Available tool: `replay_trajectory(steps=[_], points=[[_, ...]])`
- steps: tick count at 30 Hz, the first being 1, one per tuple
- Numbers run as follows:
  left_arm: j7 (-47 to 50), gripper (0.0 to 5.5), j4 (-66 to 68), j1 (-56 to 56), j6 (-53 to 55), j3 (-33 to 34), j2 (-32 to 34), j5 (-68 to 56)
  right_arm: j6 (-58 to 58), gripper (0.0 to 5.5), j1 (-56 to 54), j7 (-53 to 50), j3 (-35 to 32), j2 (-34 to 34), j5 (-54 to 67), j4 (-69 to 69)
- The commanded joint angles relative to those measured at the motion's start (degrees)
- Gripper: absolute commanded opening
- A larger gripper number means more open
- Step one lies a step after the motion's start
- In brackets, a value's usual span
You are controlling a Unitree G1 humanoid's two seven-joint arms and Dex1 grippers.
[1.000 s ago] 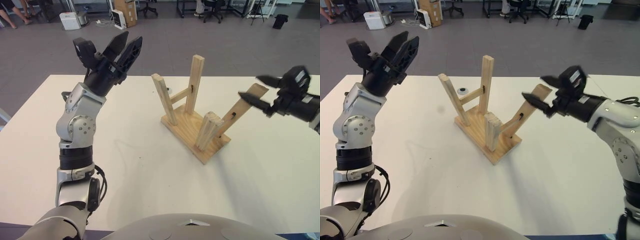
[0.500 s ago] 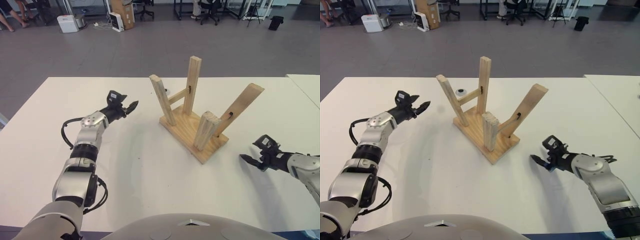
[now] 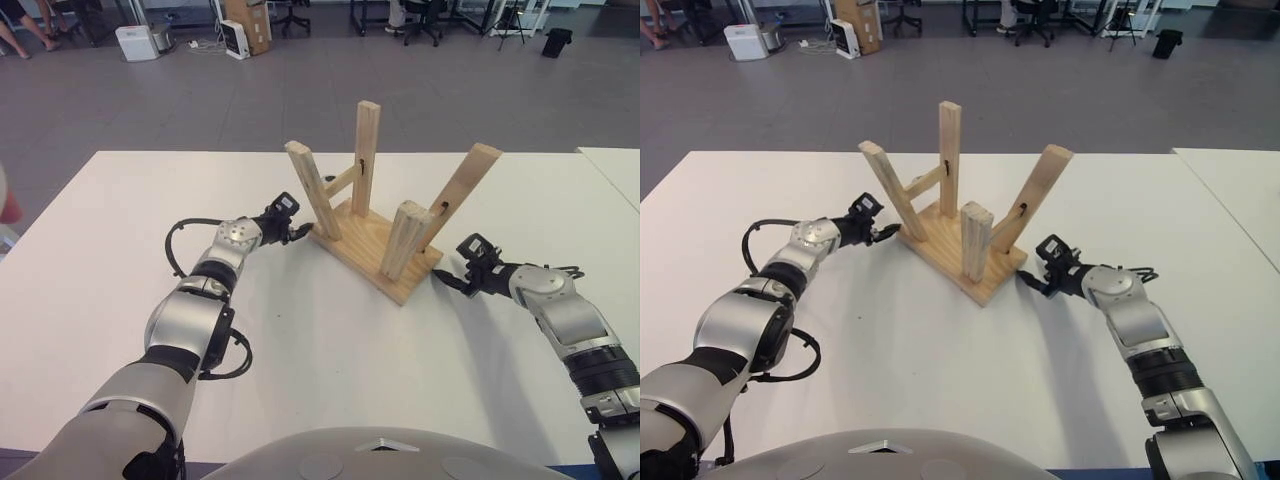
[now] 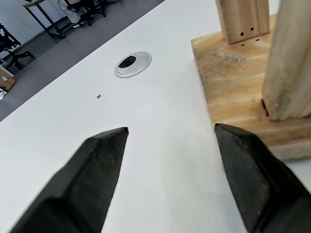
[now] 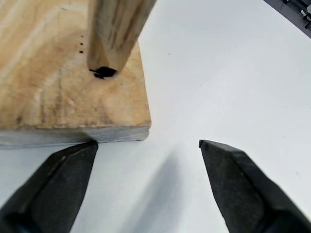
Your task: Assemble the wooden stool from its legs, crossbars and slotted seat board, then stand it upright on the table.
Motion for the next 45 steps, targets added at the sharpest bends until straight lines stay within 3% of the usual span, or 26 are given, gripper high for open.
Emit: replay_trajectory(steps=[1,7,28,39,45], points=[[1.1,3.28,1.1,-1.3,0.2,-1.1,1.3,3.5,0.1,3.89,0.5,1.3,1.4,0.8,-2.6,3.2],[5.2,3.28,1.6,-1.6,2.8,-1.8,4.4,7.1,0.2,3.89,2.7,1.5,1.1,1.2,-2.4,1.5],[4.2,3.28,1.5,1.7,-2.1,-0.8,0.4,9.0,-0.5,3.89,1.2,5.3,2.3,3.2,-4.2,1.3],[-7.3,3.28,-0.1,3.9,-12.8,-2.9,2.4,9.4,-5.8,3.89,-4.5,1.9,0.2,3.9,-6.7,11.0],[-18.1,3.28,-3.8,5.3,-17.7,2.0,5.1,2.2,1.6,3.89,-5.3,13.8,-12.5,0.1,9.9,-0.3]])
